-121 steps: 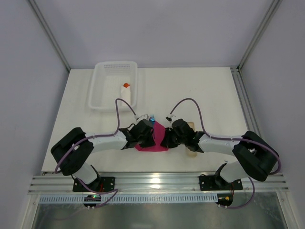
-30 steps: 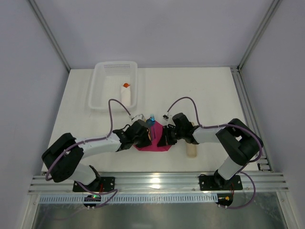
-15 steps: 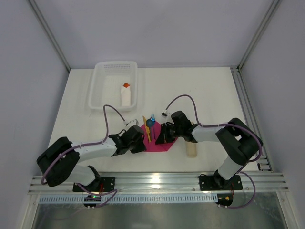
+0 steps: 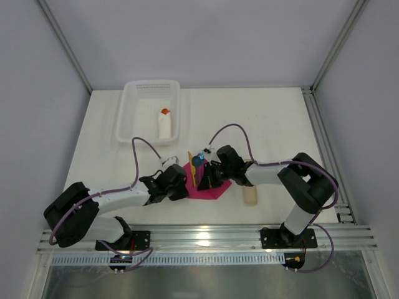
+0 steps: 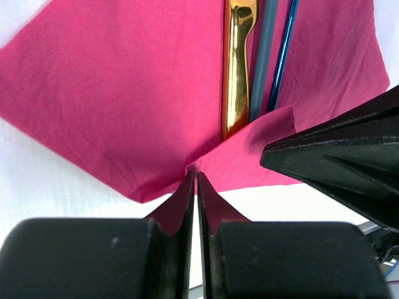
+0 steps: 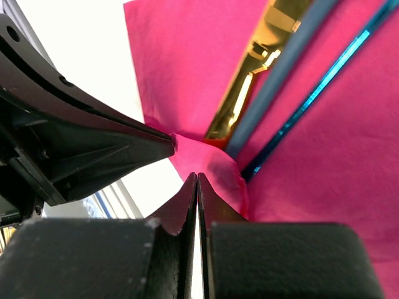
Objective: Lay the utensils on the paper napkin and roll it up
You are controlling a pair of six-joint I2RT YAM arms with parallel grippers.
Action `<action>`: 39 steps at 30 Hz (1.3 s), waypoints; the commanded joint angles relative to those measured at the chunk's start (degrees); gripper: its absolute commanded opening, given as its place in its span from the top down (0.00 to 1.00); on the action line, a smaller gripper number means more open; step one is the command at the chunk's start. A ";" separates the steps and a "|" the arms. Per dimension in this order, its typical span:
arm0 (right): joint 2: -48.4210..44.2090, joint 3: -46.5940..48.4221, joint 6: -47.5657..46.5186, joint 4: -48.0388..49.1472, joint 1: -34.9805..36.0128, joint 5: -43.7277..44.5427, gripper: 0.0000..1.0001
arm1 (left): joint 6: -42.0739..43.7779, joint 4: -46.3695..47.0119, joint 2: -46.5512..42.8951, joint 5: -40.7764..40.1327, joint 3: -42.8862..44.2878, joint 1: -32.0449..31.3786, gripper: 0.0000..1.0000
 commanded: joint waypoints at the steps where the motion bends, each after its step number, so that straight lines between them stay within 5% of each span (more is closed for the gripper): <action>1: 0.43 3.01 -0.55 1.33 0.15 -0.68 0.96 | 0.28 -2.89 -2.68 -3.19 -0.11 0.05 0.96; 28: 4.74 4.77 -0.72 0.81 0.23 1.78 0.96 | -2.97 -8.51 -5.14 -8.12 -3.45 0.05 0.96; 39: 3.78 4.68 -0.98 1.16 0.32 0.99 0.96 | 0.36 -4.04 -11.20 -4.16 -2.31 -0.48 0.96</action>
